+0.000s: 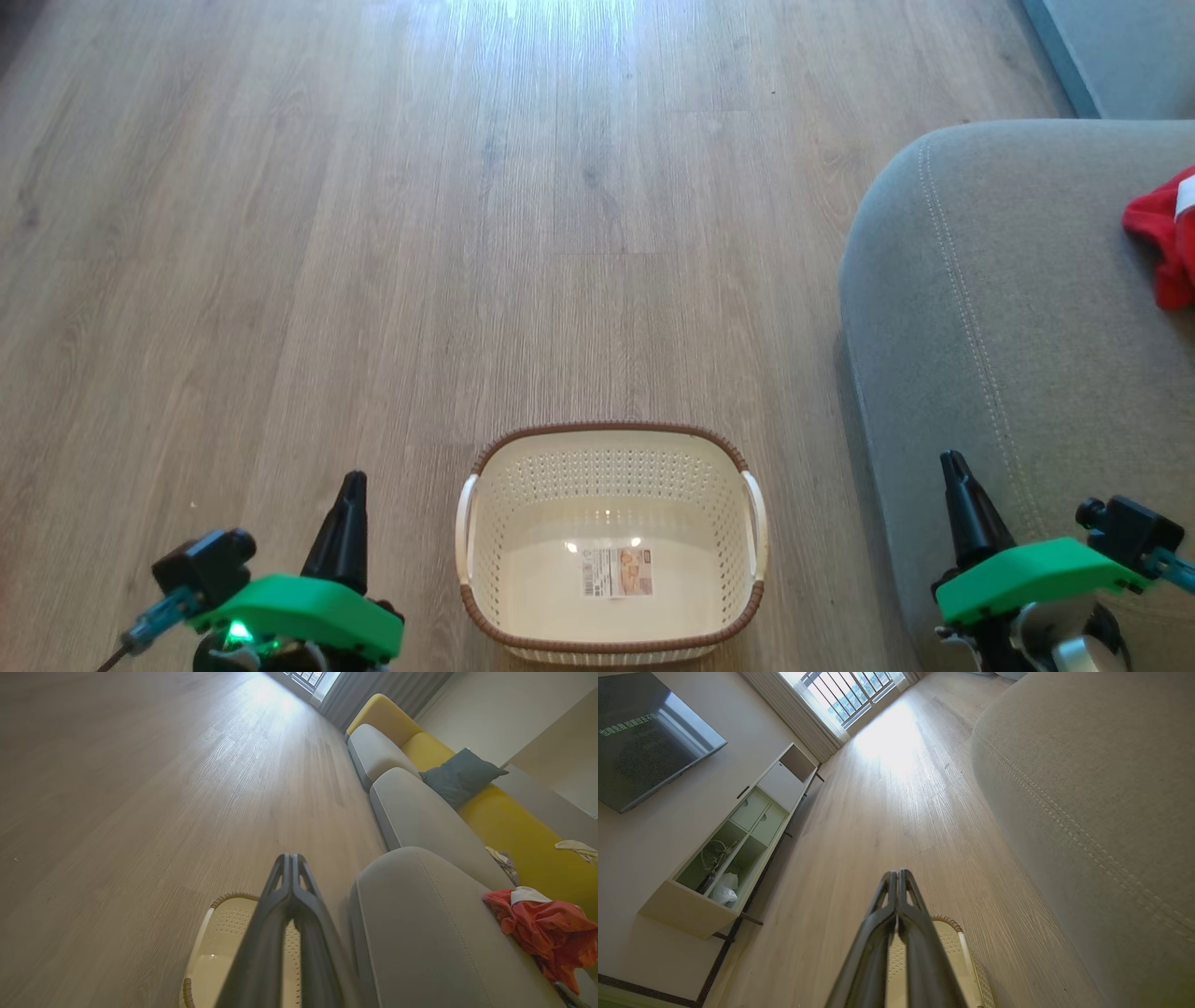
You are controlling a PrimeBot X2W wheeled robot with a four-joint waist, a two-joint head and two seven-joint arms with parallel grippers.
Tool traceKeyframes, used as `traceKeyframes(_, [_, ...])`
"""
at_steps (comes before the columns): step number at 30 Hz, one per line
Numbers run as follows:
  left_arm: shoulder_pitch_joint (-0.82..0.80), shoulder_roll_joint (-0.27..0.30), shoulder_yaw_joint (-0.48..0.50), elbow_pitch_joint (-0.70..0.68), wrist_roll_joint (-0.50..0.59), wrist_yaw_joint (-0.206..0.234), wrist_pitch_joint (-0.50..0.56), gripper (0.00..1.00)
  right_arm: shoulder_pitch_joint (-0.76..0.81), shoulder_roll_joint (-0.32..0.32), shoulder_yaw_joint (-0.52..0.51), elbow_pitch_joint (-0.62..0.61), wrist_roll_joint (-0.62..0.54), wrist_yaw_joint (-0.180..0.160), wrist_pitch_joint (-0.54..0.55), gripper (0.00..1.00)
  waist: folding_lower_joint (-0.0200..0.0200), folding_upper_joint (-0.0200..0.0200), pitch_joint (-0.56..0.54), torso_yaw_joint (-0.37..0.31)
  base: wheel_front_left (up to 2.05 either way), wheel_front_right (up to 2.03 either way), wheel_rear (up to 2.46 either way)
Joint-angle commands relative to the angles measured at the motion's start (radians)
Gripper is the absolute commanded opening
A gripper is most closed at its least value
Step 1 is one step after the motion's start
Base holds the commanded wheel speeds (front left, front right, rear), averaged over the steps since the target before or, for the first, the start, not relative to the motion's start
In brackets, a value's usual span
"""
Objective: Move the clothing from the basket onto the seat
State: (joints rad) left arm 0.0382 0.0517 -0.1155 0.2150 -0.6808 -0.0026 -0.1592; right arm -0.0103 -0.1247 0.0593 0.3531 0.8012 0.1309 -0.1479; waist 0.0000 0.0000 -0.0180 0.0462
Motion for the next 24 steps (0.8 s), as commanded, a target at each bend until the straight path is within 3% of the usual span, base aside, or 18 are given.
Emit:
traceKeyframes(1, [-0.053,0.007,0.025,-0.025,-0.026,-0.008,0.004,0.0,-0.056,0.0,-0.009,-0.039,0.024,0.0,0.007,0.0,0.0,0.0,0.0,-0.001,0.0,0.0,0.0])
traceKeyframes(24, [-0.076,0.009,0.07,-0.012,-0.257,-0.038,0.066,0.0,-0.066,0.019,-0.05,-0.056,0.22,0.0,0.07,0.0,0.0,0.0,0.006,-0.012,0.0,0.0,0.0])
